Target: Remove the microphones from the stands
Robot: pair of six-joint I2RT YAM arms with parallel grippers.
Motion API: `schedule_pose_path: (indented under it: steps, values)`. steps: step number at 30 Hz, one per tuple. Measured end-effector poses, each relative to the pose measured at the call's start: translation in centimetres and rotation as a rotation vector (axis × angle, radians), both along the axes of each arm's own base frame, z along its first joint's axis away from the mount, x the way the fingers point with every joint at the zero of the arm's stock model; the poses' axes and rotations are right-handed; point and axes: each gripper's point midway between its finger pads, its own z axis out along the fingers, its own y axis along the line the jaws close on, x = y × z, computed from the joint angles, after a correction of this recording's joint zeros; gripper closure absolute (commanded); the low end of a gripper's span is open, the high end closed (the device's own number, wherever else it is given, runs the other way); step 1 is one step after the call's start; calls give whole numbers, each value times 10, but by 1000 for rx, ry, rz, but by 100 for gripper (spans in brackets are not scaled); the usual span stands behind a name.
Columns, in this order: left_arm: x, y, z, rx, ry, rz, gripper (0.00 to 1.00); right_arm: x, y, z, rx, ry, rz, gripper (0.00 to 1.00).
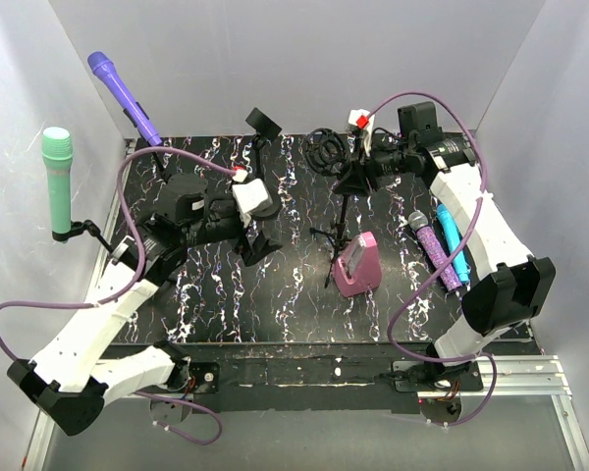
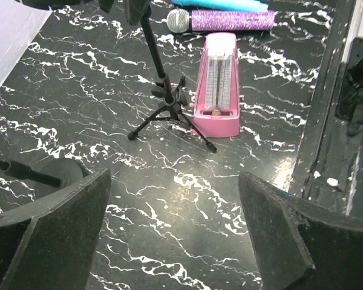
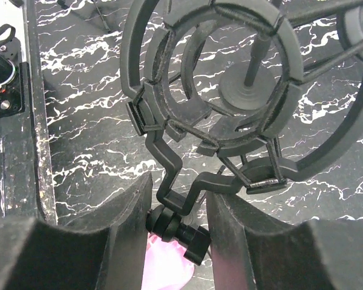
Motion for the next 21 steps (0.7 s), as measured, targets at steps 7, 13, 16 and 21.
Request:
schedule_pose_path:
  steps: [7, 13, 16, 21]
  values:
    - [24, -7, -36, 107, 0, -12, 31, -2, 12, 4, 40, 27, -51, 99]
    - [33, -7, -42, 109, -83, -7, 36, -20, 60, 19, 110, 71, -41, 99]
    - [23, 0, -51, 108, -140, -21, 41, -34, 82, 26, 141, 83, 12, 99]
    - [11, 2, -65, 121, -170, -68, 39, -47, 92, 22, 156, 148, 46, 99]
